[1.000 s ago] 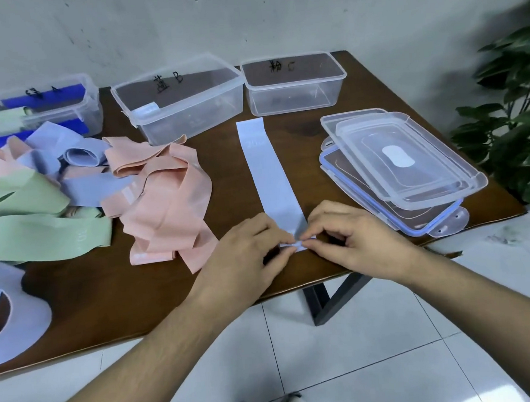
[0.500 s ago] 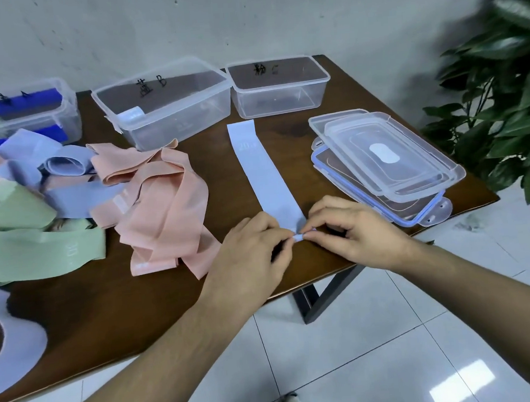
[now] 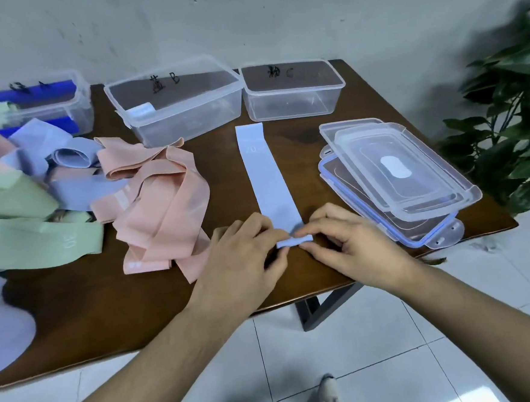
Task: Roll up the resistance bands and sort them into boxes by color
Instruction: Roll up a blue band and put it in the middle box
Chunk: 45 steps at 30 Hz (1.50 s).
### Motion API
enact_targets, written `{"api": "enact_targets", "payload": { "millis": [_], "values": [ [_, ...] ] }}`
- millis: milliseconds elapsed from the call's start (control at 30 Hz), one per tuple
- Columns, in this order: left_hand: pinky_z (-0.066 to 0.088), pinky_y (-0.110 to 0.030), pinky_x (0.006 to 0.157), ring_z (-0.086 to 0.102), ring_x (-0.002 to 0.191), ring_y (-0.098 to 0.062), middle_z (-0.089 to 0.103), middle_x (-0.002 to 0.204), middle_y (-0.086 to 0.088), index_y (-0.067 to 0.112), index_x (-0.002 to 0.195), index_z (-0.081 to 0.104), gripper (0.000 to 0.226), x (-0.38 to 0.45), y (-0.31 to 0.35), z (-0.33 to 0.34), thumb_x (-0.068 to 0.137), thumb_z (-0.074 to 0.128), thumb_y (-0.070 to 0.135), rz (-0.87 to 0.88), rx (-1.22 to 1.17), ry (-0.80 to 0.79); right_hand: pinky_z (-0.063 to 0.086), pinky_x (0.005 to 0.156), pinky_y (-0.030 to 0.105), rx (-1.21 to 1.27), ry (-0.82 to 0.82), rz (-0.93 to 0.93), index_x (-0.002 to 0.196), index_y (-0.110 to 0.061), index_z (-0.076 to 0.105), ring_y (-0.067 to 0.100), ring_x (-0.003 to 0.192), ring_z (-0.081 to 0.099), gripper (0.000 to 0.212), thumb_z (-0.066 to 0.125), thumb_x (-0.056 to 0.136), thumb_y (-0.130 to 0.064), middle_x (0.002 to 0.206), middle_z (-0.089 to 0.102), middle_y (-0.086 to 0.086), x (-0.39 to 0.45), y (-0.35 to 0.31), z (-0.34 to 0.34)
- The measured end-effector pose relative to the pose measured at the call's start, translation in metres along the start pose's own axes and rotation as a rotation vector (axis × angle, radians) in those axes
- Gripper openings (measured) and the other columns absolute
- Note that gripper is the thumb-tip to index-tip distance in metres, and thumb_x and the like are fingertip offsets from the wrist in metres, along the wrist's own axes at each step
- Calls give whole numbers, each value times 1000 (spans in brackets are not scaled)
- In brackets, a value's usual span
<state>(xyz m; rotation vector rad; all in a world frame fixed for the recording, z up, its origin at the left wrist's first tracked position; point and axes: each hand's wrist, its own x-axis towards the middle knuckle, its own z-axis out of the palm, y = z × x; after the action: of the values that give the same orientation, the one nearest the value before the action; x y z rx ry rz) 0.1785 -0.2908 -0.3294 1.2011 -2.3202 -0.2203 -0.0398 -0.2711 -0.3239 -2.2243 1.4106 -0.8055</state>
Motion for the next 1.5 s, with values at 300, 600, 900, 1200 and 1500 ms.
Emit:
{"api": "enact_targets", "payload": {
  "millis": [300, 600, 900, 1200, 1500],
  "values": [
    [44, -32, 77, 59, 85, -14, 57, 103, 10, 27, 107, 73, 31, 1, 1, -2, 96, 48, 42, -84, 44, 22, 40, 82, 6, 7, 0, 112, 127, -30, 67, 0, 98, 55, 29, 59, 99, -30, 101, 49, -21, 5, -6, 3],
    [46, -37, 76, 60, 92, -12, 56, 107, 11, 29, 113, 72, 41, 5, 5, -5, 97, 39, 47, -130, 29, -8, 40, 78, 18, -319, 15, -73, 118, -22, 70, 10, 94, 46, 25, 65, 94, -20, 108, 49, -8, 10, -8, -1],
    [53, -33, 70, 66, 86, -16, 66, 102, 5, 20, 104, 74, 15, 15, 5, -8, 90, 68, 19, -9, 63, 20, 44, 84, 22, -261, 11, -32, 125, -18, 68, 7, 94, 43, 29, 57, 98, -23, 109, 56, -9, 20, -1, 3],
    [54, -36, 73, 64, 84, -16, 63, 102, 5, 19, 109, 73, 19, 25, 3, -11, 90, 69, 22, -64, 48, -56, 41, 84, 22, -271, -31, 1, 116, -20, 68, 13, 97, 48, 23, 67, 93, -21, 108, 58, -8, 31, -1, -3],
    [52, -33, 76, 63, 88, -14, 63, 104, 7, 23, 114, 71, 22, 20, 9, -16, 95, 62, 27, -51, 57, -105, 34, 92, 16, -266, -170, 16, 124, -24, 65, 7, 105, 45, 26, 54, 102, -30, 113, 57, -10, 30, -11, -14]
  ]
}}
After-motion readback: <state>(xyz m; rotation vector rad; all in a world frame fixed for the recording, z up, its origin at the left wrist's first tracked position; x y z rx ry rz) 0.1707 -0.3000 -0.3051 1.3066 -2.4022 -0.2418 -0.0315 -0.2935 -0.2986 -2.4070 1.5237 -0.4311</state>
